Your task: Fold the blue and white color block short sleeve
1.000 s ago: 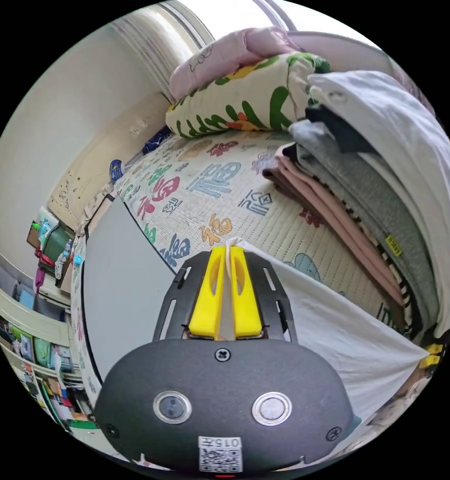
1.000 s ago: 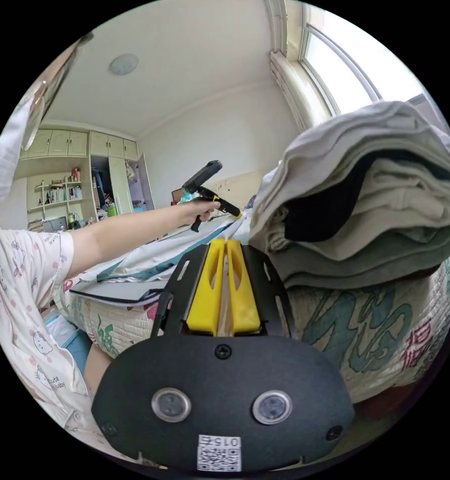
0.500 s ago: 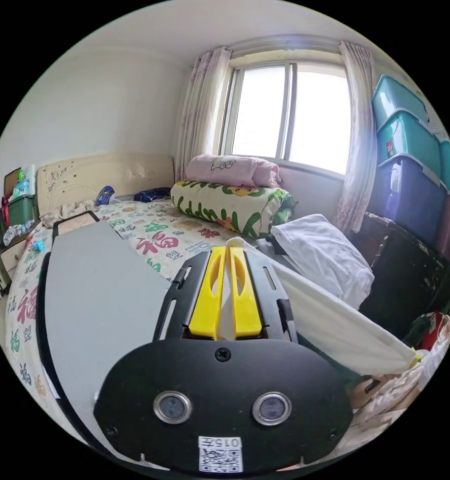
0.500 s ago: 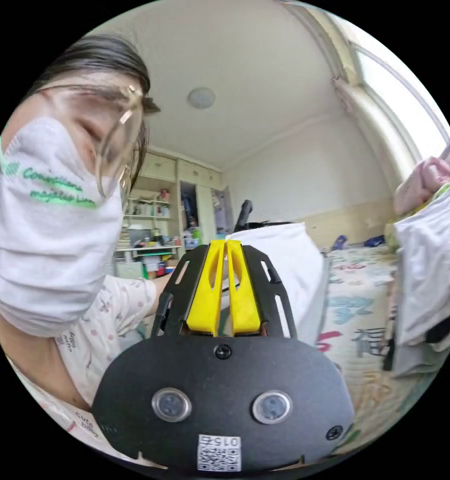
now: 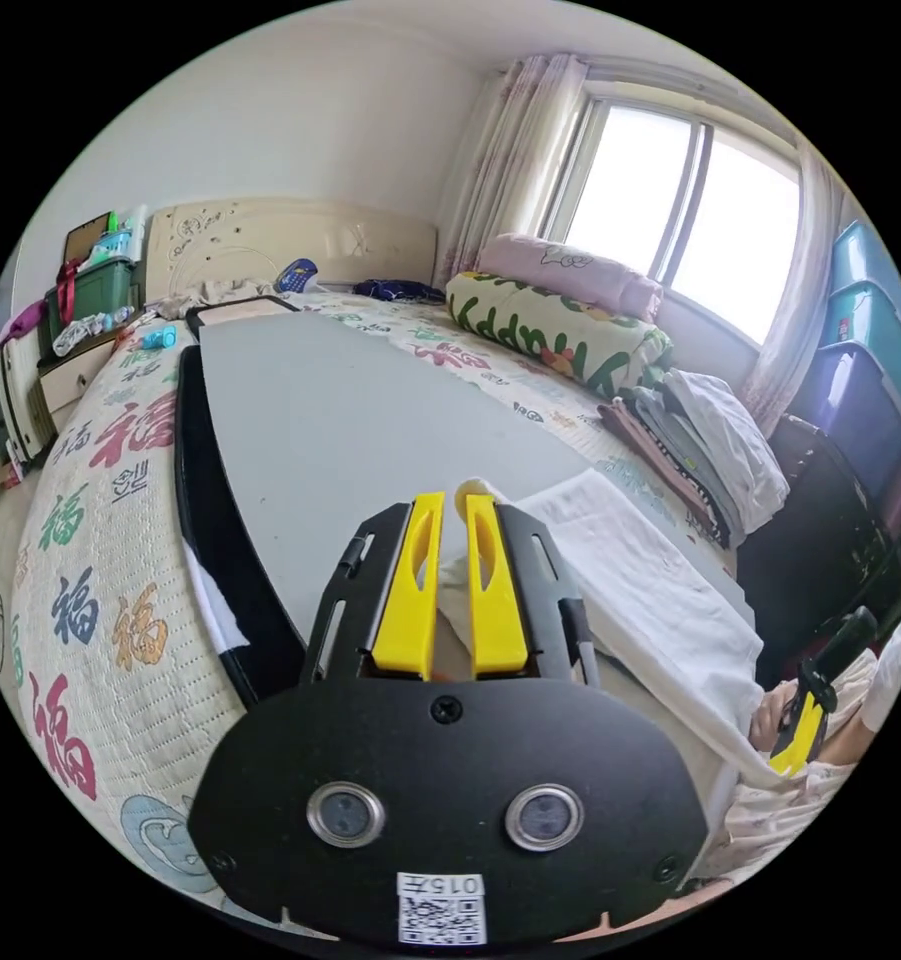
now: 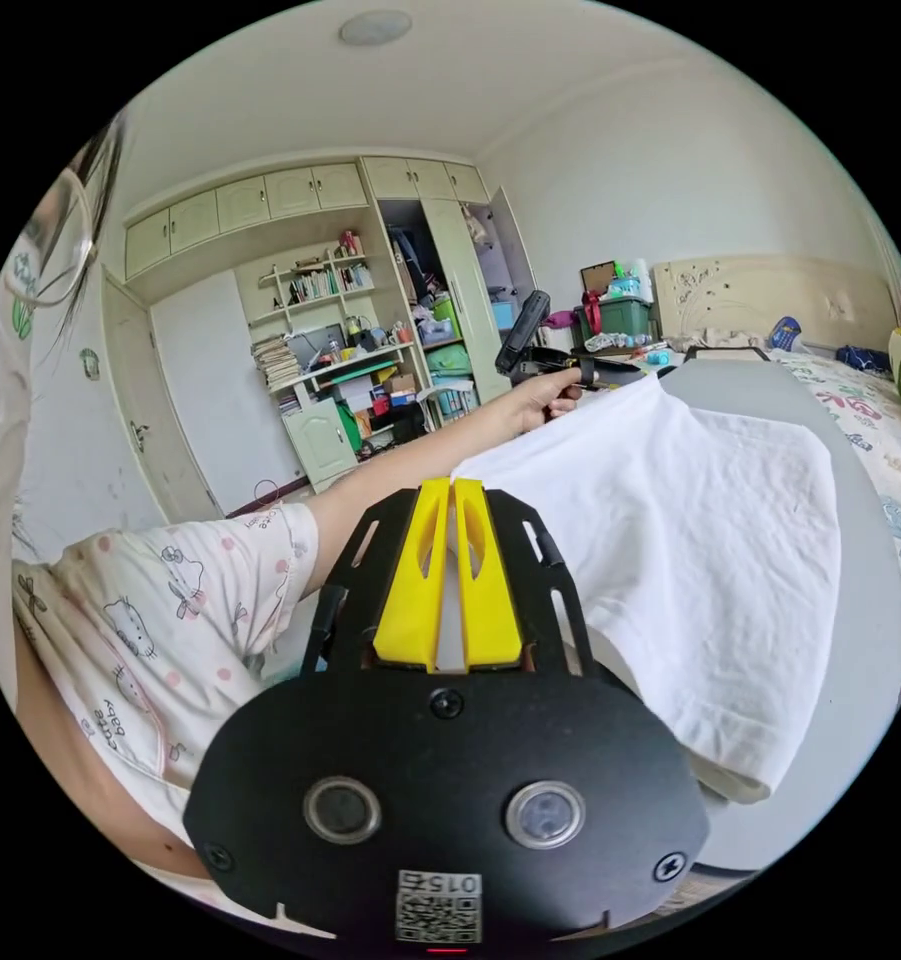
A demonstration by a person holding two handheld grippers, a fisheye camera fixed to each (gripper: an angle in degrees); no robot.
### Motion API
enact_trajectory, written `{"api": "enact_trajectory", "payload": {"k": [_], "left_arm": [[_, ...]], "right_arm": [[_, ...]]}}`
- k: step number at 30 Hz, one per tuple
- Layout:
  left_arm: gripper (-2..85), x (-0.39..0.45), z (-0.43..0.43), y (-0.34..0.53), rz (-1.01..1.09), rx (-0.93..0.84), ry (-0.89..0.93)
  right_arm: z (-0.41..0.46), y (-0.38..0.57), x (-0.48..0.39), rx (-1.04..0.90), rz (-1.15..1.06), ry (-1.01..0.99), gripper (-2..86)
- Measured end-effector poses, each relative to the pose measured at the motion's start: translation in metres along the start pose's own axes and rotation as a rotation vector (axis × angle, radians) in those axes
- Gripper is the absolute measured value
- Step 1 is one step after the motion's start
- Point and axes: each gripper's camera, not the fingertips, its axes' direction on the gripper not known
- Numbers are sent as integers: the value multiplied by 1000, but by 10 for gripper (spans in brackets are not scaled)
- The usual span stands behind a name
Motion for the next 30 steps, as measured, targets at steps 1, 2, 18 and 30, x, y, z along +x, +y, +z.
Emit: {"api": "enact_trajectory", "payload": {"k": [1,2,18,30], "left_arm": [[47,-2,7,8,-4,2,45],[52,-3,14,15,-11,-4,70],[95,186,161,40,-23,-131,-75],[66,369,248,5,87,-180,-224]], "right_arm": [[11,2,-1,-15,-3,2,1],[21,3,-3,-32,-7,13,1],[144,26,-39,-194,17,34,5],[156,59,-111,-223,-281,226,68]]}}
